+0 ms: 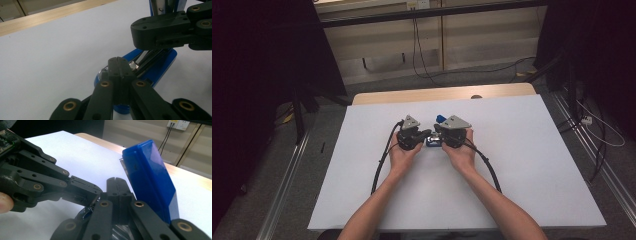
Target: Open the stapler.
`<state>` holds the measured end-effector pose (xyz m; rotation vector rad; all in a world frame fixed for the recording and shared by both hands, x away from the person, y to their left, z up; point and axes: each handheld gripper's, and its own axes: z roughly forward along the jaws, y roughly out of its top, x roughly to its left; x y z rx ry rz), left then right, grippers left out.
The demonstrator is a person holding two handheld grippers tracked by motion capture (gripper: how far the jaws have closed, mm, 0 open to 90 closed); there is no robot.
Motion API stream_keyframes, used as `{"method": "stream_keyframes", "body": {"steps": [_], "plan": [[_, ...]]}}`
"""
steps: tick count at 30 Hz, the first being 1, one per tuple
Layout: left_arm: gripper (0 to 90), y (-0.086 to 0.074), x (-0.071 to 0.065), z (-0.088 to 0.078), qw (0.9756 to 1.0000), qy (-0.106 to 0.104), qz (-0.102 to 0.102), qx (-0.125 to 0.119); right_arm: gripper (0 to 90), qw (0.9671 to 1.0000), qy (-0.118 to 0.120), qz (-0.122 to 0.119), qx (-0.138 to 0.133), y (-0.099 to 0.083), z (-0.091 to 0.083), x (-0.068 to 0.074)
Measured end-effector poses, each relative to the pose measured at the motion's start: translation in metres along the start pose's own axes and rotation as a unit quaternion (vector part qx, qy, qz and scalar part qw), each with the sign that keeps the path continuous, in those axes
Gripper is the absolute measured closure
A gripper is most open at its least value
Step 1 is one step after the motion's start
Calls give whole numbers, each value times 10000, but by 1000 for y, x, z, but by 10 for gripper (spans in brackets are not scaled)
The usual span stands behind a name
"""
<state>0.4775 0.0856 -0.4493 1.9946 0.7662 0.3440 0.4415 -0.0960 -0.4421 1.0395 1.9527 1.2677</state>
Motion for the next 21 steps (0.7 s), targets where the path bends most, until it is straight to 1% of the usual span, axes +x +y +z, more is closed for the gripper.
{"method": "stream_keyframes", "body": {"steps": [3,5,6,11,12,18,21], "plan": [[900,0,0,0,10000,-27,-29,-11,900,10000,-4,-28,5,0,0,0],[900,0,0,0,10000,-4,11,-10,900,10000,-17,-55,10,0,-1,0],[900,0,0,0,10000,-30,-13,-21,900,10000,-31,-38,-1,0,0,0],[900,-1,1,0,10000,-42,-1,-25,900,10000,-58,-19,-23,0,-1,0],[900,-1,1,0,10000,-44,-4,-29,900,9999,-105,1,-40,1,-2,-2],[900,-1,1,0,10000,-36,19,-33,900,9998,-161,-13,-78,2,-7,-7],[900,-1,1,0,10000,-38,29,-34,900,9996,-203,63,-159,2,-11,-11]]}}
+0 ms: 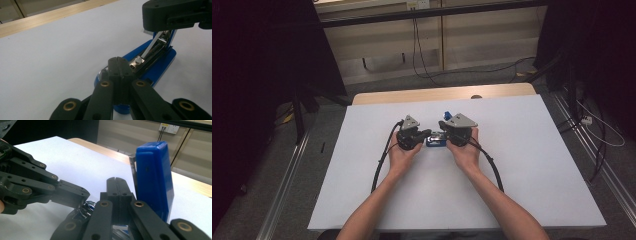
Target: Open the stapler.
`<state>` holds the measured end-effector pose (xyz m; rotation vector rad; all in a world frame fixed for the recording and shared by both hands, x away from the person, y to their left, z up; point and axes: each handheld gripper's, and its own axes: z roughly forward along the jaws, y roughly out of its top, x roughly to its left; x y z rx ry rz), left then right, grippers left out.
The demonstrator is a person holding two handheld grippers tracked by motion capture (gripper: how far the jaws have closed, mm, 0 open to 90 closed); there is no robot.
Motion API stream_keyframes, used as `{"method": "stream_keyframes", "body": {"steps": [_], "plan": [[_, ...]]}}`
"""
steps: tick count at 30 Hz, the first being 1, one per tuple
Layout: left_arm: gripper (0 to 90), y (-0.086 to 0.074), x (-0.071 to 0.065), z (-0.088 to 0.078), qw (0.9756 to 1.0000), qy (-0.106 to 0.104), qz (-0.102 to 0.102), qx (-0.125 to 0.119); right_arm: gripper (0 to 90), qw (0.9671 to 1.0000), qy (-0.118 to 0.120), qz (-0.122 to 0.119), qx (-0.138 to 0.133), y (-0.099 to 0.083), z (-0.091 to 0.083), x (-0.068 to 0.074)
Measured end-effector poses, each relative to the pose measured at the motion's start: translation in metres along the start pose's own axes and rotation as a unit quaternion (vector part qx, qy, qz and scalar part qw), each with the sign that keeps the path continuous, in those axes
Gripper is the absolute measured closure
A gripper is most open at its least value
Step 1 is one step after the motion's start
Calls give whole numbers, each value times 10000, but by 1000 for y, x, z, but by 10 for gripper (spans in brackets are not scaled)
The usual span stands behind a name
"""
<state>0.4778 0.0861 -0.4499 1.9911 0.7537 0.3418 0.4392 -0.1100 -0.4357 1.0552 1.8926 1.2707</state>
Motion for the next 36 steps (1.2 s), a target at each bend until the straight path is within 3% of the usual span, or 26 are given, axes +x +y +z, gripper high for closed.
{"method": "stream_keyframes", "body": {"steps": [36], "plan": [[900,-1,0,0,10000,-15,-73,-8,900,9996,-204,152,-141,5,-14,-16]]}}
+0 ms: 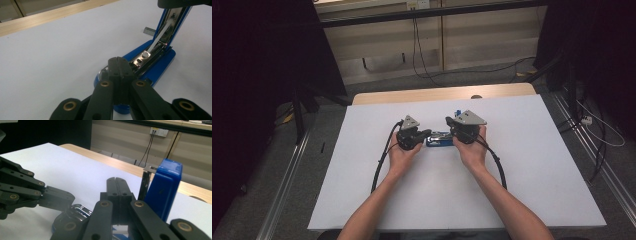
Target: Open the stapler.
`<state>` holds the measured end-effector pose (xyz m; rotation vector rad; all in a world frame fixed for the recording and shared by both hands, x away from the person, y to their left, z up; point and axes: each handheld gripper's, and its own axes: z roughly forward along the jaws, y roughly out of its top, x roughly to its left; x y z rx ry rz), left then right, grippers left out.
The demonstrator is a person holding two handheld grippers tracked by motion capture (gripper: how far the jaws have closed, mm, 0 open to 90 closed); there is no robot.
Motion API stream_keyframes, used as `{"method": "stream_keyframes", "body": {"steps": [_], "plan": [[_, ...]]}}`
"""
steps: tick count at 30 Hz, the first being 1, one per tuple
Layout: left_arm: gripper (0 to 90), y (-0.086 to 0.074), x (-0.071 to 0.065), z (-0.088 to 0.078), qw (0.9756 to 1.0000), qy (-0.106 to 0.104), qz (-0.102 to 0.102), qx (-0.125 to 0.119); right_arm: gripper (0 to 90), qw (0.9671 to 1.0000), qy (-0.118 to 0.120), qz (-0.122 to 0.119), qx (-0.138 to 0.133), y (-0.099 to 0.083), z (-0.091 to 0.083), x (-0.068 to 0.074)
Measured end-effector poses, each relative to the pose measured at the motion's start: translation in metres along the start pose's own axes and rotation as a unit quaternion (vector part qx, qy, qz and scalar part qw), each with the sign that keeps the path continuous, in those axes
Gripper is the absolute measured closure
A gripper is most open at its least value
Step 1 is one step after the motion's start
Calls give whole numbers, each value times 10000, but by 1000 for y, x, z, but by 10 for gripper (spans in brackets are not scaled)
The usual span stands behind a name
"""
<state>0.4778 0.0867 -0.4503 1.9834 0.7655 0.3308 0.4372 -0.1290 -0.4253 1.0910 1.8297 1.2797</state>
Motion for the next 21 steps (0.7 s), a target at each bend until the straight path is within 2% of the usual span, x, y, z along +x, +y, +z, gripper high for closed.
{"method": "stream_keyframes", "body": {"steps": [10,17,21], "plan": [[900,-1,1,0,10000,-26,14,-37,900,10000,-41,-17,-3,0,-1,-1],[900,-1,1,0,10000,-38,8,-35,900,9999,-105,56,-22,0,-7,-9],[900,-1,1,0,10000,-40,17,-39,900,9999,-132,5,-8,-1,-9,-12]]}}
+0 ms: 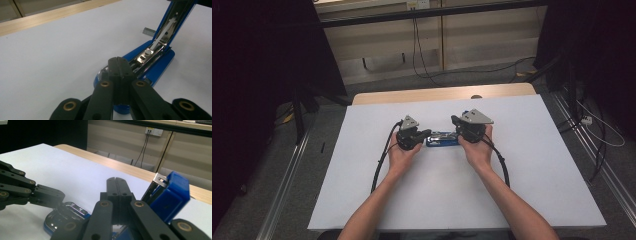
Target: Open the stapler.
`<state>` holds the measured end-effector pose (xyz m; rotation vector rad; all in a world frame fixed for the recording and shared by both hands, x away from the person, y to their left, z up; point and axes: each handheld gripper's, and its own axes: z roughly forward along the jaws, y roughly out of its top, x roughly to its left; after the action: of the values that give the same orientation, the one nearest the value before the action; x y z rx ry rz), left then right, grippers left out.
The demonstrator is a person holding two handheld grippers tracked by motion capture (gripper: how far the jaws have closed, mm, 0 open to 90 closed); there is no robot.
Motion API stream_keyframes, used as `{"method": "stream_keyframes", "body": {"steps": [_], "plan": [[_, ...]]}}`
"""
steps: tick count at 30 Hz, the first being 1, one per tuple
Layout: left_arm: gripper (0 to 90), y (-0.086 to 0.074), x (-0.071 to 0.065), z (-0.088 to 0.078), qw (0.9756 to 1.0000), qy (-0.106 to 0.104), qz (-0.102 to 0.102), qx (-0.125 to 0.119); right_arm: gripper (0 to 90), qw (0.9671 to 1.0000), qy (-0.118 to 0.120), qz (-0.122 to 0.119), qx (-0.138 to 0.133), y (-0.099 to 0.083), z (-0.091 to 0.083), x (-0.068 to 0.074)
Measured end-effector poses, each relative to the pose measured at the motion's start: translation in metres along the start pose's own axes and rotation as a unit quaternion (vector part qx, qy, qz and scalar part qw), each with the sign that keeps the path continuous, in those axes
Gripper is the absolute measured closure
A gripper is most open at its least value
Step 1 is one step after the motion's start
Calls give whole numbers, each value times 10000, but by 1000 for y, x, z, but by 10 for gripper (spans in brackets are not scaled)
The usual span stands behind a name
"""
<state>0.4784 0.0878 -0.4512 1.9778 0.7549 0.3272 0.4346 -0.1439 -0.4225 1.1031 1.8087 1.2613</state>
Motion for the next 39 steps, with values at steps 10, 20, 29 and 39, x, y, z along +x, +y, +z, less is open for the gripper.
{"method": "stream_keyframes", "body": {"steps": [10,20,29,39], "plan": [[900,0,0,0,10000,-11,31,-2,900,9999,-127,70,53,-6,-7,-10],[900,0,0,0,10000,-13,-8,13,900,9995,-217,171,149,-14,-15,-24],[900,-1,1,0,10000,-58,-65,-27,900,9988,-334,285,233,-20,-22,-43],[900,-1,0,0,9999,-42,-78,-52,900,9990,-251,99,355,-29,-30,-53]]}}
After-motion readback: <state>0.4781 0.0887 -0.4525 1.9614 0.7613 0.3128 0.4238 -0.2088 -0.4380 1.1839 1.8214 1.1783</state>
